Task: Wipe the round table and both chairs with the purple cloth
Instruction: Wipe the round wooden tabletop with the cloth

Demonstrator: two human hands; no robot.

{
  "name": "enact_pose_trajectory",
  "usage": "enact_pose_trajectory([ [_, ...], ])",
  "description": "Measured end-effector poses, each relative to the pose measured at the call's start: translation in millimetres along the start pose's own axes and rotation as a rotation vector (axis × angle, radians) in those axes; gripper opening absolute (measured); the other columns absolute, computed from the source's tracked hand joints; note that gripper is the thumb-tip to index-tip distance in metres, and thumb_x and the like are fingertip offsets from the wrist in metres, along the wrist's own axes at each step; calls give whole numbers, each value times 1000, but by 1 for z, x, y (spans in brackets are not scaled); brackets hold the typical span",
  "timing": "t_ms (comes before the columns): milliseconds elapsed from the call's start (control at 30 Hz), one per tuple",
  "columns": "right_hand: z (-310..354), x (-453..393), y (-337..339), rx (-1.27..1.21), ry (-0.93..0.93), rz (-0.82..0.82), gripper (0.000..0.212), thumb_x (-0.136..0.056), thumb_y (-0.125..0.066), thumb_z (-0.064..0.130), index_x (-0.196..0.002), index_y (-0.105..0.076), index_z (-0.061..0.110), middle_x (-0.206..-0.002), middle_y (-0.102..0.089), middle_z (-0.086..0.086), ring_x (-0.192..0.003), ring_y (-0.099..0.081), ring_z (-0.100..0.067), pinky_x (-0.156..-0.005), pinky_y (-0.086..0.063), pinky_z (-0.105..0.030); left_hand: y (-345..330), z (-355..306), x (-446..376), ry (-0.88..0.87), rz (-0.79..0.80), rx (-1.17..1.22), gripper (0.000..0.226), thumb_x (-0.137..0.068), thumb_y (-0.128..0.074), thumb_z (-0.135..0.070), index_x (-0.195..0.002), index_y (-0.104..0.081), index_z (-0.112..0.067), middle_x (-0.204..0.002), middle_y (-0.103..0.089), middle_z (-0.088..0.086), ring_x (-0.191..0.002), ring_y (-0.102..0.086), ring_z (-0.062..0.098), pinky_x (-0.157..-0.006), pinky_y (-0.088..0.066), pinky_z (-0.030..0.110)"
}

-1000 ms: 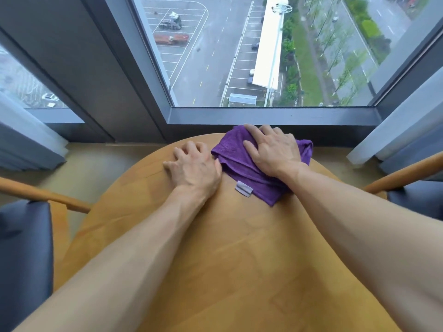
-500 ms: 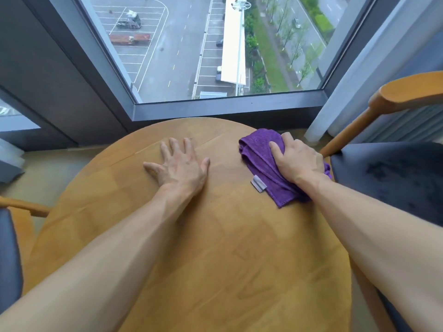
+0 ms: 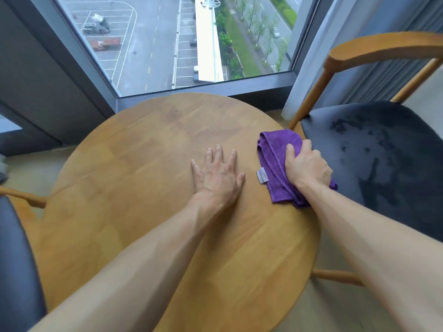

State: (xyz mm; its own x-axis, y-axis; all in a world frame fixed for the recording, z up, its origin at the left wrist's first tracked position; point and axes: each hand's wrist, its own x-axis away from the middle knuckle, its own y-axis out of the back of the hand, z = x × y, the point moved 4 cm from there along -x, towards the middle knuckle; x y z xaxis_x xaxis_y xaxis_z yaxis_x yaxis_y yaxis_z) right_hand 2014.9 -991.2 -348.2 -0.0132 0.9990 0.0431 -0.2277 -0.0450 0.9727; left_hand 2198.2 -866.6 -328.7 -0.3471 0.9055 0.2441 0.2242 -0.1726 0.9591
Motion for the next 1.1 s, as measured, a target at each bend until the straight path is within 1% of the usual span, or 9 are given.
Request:
enact_pose_trajectory([
  [200, -24, 56, 5, -54, -190, 9, 56, -100, -27, 56, -131, -40, 11, -129, -53, -24, -115, -55, -46, -92, -42, -52, -12, -14, 48, -53, 16, 45, 65, -100, -39, -55, -156, -17, -32, -165, -12, 6, -152, -9, 26, -119, -15, 60],
  [267, -29, 75, 4, -68, -243, 21, 58, -100, -27, 55, -135, -37, 10, -133, -49, -25, -118, -52, -46, -95, -41, -54, -13, -21, 63, -77, 33, 73, 65, -100, -40, -54, -156, -16, -32, -165, -11, 6, -152, -10, 26, -119, -16, 60],
  [467, -37, 128, 3, -84, -393, 62, 70, -101, -28, 55, -152, -18, 10, -142, -40, -25, -123, -47, -46, -97, -41, -53, -13, -43, 108, -174, 48, 163, 60, -102, -41, -43, -156, -18, -32, -164, -15, 4, -149, -19, 26, -117, -24, 57],
  [600, -37, 158, 2, -111, -476, 107, 75, -101, -29, 54, -155, -8, 8, -143, -36, -26, -122, -45, -44, -96, -40, -53, -14, -48, 132, -275, -19, 172, 54, -101, -42, -32, -153, -26, -30, -157, -28, 3, -140, -33, 26, -109, -34, 48],
  [700, -37, 176, 2, -139, -513, 128, 77, -101, -31, 54, -156, -4, 6, -142, -36, -26, -122, -45, -43, -96, -40, -53, -19, -46, 147, -326, -41, 190, 53, -98, -43, -24, -150, -32, -29, -154, -34, 0, -138, -37, 25, -106, -37, 43],
  [800, -37, 196, 2, -176, -545, 150, 79, -101, -33, 53, -156, -2, 4, -143, -35, -27, -123, -44, -44, -97, -41, -52, -25, -42, 161, -345, -58, 225, 47, -98, -43, -20, -144, -41, -29, -149, -42, -3, -136, -40, 22, -103, -36, 39],
  [933, -34, 228, 4, -282, -613, 201, 81, -102, -36, 50, -155, 2, 1, -143, -35, -28, -124, -45, -44, -98, -41, -49, -30, -37, 183, -367, -62, 247, 35, -100, -40, -21, -132, -53, -27, -136, -53, -7, -133, -43, 18, -101, -36, 36],
  [1033, -30, 256, 4, -378, -678, 220, 81, -102, -40, 47, -154, 0, -1, -144, -36, -30, -126, -46, -44, -99, -42, -48, -34, -29, 202, -344, -70, 261, 35, -99, -42, -21, -129, -58, -28, -132, -56, -7, -136, -41, 18, -105, -33, 35],
  [1100, -24, 275, 4, -444, -724, 240, 81, -102, -43, 45, -153, -2, -3, -145, -35, -30, -126, -47, -44, -99, -42, -47, -36, -19, 217, -309, -79, 276, 37, -97, -47, -20, -131, -58, -30, -134, -55, -7, -136, -40, 17, -107, -29, 33],
])
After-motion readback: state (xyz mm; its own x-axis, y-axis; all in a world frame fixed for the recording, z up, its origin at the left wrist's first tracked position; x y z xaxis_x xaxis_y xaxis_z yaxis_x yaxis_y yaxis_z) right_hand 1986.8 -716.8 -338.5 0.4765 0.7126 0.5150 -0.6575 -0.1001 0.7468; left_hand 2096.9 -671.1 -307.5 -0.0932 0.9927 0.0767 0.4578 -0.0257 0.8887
